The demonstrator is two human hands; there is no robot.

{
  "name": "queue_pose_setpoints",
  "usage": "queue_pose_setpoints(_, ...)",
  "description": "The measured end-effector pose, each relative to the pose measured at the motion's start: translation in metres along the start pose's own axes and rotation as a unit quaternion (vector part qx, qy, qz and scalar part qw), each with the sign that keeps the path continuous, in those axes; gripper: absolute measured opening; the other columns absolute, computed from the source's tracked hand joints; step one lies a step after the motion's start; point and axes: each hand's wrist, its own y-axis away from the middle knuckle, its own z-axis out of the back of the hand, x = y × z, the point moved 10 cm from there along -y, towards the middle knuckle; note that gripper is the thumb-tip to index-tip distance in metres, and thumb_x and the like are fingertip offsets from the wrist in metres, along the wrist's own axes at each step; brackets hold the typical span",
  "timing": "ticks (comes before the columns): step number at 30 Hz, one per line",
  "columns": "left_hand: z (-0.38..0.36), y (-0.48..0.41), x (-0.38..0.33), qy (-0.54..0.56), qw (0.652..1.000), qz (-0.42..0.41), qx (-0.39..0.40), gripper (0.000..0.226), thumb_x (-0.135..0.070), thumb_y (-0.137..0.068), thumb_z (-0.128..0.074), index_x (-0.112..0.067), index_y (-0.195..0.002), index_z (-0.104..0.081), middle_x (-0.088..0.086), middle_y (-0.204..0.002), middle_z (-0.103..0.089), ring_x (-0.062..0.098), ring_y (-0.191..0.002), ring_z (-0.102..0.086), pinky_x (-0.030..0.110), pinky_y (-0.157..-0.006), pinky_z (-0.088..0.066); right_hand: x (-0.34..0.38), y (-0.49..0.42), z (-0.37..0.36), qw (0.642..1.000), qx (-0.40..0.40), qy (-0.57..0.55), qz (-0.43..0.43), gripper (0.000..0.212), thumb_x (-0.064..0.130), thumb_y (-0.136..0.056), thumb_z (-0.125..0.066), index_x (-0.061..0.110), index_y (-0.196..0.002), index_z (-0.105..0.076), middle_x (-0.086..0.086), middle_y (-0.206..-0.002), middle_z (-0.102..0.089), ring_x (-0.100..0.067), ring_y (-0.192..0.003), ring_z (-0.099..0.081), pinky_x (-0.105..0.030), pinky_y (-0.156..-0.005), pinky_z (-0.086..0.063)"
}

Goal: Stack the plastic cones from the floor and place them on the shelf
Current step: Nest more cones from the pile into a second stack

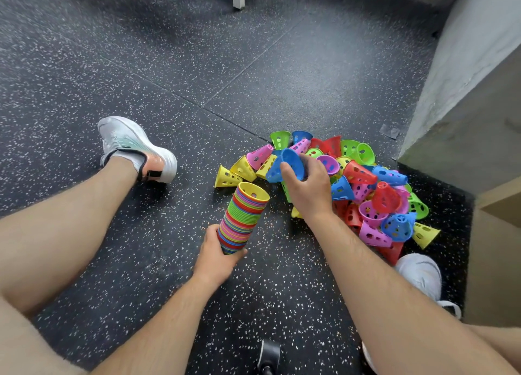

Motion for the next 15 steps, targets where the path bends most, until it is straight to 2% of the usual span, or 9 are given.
queue_pose_setpoints(2, 0.0, 0.001, -0.001, 0.0, 1.0, 0.003, 0.002, 0.071, -0.03, -0.072, -0.094, -0.029, -0.119, -0.041, 0.0, -0.116, -0.06, 0.021, -0.103, -0.063, 0.04, -0.091, -0.053, 0.013, 0.001, -0.007, 0.999, 0.046, -0.004, 0.022, 0.057, 0.059, -0.081, -0.059, 0.019, -0.121, -0.066, 0.008, -0.11, -0.06, -0.01, -0.105, -0.055, -0.026, -0.092, -0.044)
queue_pose_setpoints(7, 0.003, 0.002, -0.002, 0.014, 1.0, 0.013, -0.011, 0.071, -0.032, -0.07, -0.093, -0.03, -0.119, -0.042, -0.002, -0.115, -0.062, 0.02, -0.101, -0.065, 0.043, -0.091, -0.055, 0.027, 0.012, -0.043, 0.983, 0.176, 0.024, 0.039, 0.053, 0.049, -0.091, -0.064, 0.02, -0.135, -0.062, 0.008, -0.128, -0.062, -0.006, -0.118, -0.054, -0.024, -0.099, -0.04)
queue_pose_setpoints(11, 0.007, -0.005, -0.006, 0.047, 0.998, 0.008, -0.034, 0.071, -0.029, -0.069, -0.093, -0.028, -0.12, -0.043, -0.001, -0.114, -0.064, 0.019, -0.101, -0.066, 0.042, -0.09, -0.056, 0.023, 0.021, -0.071, 0.971, 0.238, 0.028, -0.003, 0.055, 0.053, -0.088, -0.064, 0.027, -0.137, -0.061, 0.012, -0.132, -0.061, -0.003, -0.119, -0.054, -0.024, -0.102, -0.043)
queue_pose_setpoints(15, 0.014, -0.018, -0.008, 0.086, 0.994, 0.018, -0.06, 0.069, -0.026, -0.069, -0.093, -0.029, -0.117, -0.044, -0.001, -0.111, -0.066, 0.018, -0.098, -0.067, 0.039, -0.085, -0.056, 0.034, 0.022, -0.097, 0.961, 0.275, -0.008, -0.015, 0.052, 0.047, -0.09, -0.066, 0.027, -0.139, -0.06, 0.012, -0.137, -0.059, -0.003, -0.122, -0.055, -0.027, -0.109, -0.042)
